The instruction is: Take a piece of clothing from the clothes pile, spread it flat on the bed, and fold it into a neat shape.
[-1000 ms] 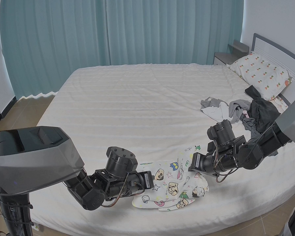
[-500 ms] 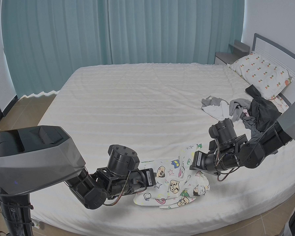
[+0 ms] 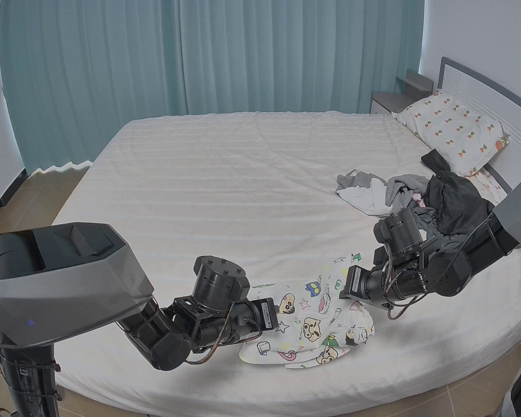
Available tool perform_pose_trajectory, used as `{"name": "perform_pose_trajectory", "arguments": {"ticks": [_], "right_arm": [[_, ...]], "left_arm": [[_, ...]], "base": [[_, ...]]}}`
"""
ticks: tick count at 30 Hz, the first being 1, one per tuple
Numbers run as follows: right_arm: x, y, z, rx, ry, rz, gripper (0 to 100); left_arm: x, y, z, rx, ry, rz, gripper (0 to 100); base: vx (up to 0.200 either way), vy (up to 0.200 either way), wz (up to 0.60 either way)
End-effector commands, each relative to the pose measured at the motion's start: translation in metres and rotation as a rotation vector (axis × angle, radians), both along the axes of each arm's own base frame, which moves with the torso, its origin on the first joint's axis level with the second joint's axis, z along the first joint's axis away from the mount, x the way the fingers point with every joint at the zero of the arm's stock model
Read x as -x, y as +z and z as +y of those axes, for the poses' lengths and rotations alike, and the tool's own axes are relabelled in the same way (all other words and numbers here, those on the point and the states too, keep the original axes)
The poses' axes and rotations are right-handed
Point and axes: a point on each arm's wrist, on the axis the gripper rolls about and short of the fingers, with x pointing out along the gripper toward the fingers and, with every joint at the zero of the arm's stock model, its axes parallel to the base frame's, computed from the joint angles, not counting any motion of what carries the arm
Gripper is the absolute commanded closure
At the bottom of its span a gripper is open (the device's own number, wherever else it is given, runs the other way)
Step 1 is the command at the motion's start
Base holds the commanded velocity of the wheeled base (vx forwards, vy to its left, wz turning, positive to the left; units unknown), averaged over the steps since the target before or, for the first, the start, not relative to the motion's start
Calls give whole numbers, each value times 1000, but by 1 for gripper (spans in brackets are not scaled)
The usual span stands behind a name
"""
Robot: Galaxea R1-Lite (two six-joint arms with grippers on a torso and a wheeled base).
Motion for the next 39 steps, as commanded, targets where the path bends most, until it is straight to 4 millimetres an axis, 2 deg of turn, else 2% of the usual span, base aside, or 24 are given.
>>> {"name": "perform_pose_trajectory", "arguments": {"ticks": [1,6,13,26,27,28,34,39], "right_arm": [[0,0,0,0,0,0,100],[0,-2,1,2,2,5,100],[3,-10,-1,17,3,32,100],[9,-36,-1,87,0,97,100],[9,-36,-1,88,0,98,0],[12,-41,-2,97,4,114,0],[17,-48,-5,123,19,142,0],[26,-55,-11,166,54,165,0]], "left_arm": [[0,0,0,0,-1,0,100],[-1,-4,-1,-4,4,2,100],[-1,-7,3,-12,13,16,100],[-1,-34,12,-91,68,67,100],[-1,-34,12,-93,67,68,100],[-1,-38,17,-107,76,80,0],[0,-47,28,-144,87,105,0],[10,-56,39,-220,74,121,0]], "base": [[0,-200,0],[0,-200,0],[0,0,0],[0,0,0],[0,0,0],[0,0,0],[0,0,0],[0,0,0]]}}
